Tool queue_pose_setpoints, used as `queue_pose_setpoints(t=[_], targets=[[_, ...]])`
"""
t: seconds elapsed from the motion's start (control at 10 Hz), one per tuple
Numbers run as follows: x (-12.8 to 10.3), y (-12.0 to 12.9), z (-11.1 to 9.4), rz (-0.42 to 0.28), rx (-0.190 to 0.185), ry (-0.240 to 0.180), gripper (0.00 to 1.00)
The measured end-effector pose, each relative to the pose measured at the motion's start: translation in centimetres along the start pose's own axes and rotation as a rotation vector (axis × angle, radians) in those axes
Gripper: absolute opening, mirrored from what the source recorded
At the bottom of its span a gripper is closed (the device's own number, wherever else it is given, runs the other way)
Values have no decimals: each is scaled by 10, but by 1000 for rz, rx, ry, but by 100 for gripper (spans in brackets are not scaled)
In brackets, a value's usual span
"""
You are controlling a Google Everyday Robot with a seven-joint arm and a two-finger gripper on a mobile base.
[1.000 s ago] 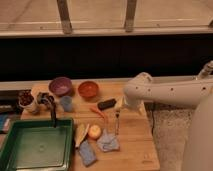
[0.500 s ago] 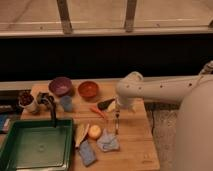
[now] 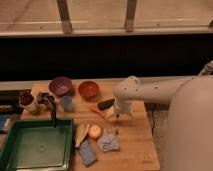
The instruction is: Place fork in red bowl
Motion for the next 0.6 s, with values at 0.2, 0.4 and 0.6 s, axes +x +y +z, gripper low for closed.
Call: queue_pose_setpoints(t=[0.2,0.4,0.6], targets=[[3,-3,15,11,-14,36,80],[3,-4,25,24,-19,61,80],[2,-5,30,30,-18,69,80]])
